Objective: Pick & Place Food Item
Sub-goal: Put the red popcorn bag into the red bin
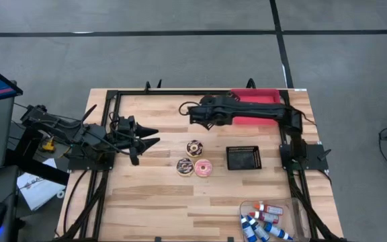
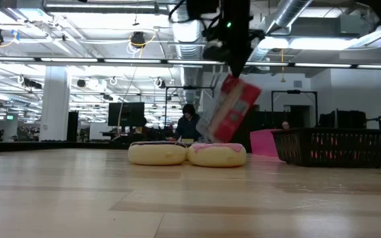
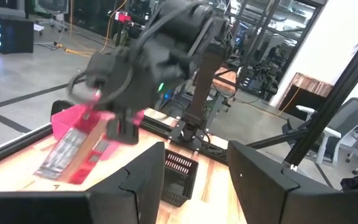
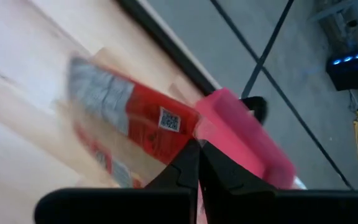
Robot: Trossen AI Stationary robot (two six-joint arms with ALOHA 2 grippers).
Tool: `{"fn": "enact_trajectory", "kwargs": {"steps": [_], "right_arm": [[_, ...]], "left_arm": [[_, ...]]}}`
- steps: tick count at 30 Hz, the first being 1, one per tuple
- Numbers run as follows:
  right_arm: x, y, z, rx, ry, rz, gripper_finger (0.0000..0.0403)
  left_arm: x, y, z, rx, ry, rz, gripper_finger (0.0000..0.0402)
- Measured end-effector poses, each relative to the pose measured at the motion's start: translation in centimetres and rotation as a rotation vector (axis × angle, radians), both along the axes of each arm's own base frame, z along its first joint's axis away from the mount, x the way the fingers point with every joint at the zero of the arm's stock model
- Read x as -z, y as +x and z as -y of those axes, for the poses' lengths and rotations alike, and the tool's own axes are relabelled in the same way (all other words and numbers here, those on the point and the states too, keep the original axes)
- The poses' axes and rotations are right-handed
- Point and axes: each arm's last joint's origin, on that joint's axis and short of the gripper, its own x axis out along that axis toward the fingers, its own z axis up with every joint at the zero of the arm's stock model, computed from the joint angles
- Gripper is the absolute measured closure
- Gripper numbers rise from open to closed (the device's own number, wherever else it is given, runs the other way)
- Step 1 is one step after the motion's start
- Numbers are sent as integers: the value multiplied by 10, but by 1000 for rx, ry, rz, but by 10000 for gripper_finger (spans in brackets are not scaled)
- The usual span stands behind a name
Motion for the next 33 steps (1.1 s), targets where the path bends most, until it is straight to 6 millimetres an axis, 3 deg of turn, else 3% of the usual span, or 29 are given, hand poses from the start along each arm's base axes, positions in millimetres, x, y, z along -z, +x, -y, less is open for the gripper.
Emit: {"fn": "enact_trajectory", "kwargs": {"steps": [10, 18, 27, 33], "right_arm": [[-70, -55, 6, 68, -107, 154, 403], [-101, -97, 42, 215, -139, 251, 403], [-89, -116, 93, 336, -5, 197, 403], [-40, -134, 112, 428, 144, 49, 403]], "left_arm": [[0, 0, 0, -3, 7, -2, 234], [0, 0, 0, -3, 1, 1, 234], [0, 0, 0, -2, -2, 5, 234], [0, 0, 0, -2, -2, 5, 234]]}}
